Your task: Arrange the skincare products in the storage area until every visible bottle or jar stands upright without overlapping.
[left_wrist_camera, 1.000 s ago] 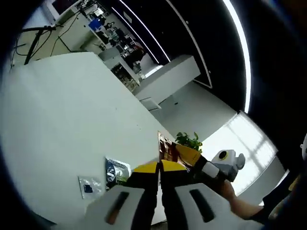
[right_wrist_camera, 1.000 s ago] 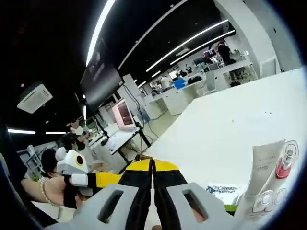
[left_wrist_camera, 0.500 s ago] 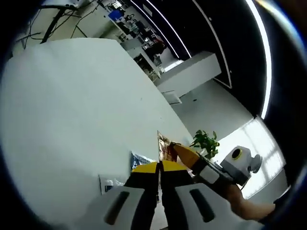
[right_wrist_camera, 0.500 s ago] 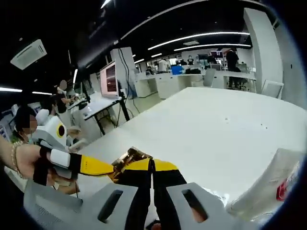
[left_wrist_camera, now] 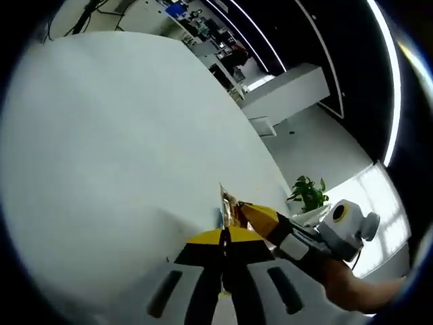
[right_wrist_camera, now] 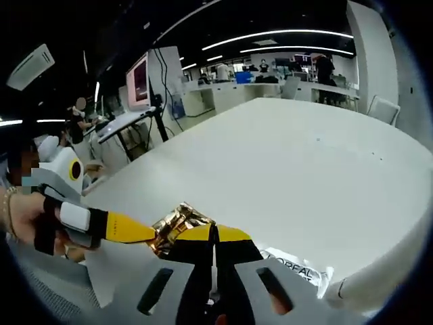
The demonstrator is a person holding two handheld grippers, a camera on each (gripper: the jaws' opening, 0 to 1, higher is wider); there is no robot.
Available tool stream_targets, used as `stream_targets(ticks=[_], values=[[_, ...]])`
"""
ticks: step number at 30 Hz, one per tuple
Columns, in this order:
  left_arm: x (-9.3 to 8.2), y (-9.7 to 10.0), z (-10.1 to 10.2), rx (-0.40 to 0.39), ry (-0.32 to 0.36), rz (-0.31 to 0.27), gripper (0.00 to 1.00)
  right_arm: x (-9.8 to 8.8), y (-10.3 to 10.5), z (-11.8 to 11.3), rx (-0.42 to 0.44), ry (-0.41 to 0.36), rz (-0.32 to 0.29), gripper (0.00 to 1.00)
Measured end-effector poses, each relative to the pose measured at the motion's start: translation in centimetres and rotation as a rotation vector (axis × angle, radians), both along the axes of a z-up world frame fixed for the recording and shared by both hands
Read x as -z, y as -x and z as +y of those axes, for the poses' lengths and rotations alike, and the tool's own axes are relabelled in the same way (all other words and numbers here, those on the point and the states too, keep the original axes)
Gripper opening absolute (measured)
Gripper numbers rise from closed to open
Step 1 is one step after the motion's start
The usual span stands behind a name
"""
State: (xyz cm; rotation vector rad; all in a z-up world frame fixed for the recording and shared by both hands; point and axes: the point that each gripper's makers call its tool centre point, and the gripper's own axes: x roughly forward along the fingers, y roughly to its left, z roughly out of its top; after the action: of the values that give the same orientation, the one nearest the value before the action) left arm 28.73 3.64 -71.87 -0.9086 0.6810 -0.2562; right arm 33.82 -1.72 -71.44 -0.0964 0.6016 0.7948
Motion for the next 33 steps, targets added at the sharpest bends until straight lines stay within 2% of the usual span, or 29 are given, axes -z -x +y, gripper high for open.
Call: stream_targets(ticks=[9,24,30,31,33], values=[[3.3,-1.1,0.2,0.000,-0.030,0.024,0.00,2.9,-1.0,0.3,-0.023,0.072,-0.013,0.01],[4.2,-2.0,-0.3,0.051,-0.107,0.004,0.00,4.5,-2.0,0.2,-0.065,0.155,-0.050,0.01],[4.8,-2.0,-0.2,0.119,-0.197,-0.018,0.00,5.1,-1.7,0.1,-0.086,0.200,-0.064,0.01],[4.9,-1.8,-0.2,0.139,-0.231,-0.033,0.00,5.1,-1.7,0.1,-0.088,0.207,-0.070,0.01],[5.0,-1.9,-0.1,0.155,-0.248,-0.045,0.01,4.9,-1.6,0.1,-0.097,0.223,-0.097,0.01]])
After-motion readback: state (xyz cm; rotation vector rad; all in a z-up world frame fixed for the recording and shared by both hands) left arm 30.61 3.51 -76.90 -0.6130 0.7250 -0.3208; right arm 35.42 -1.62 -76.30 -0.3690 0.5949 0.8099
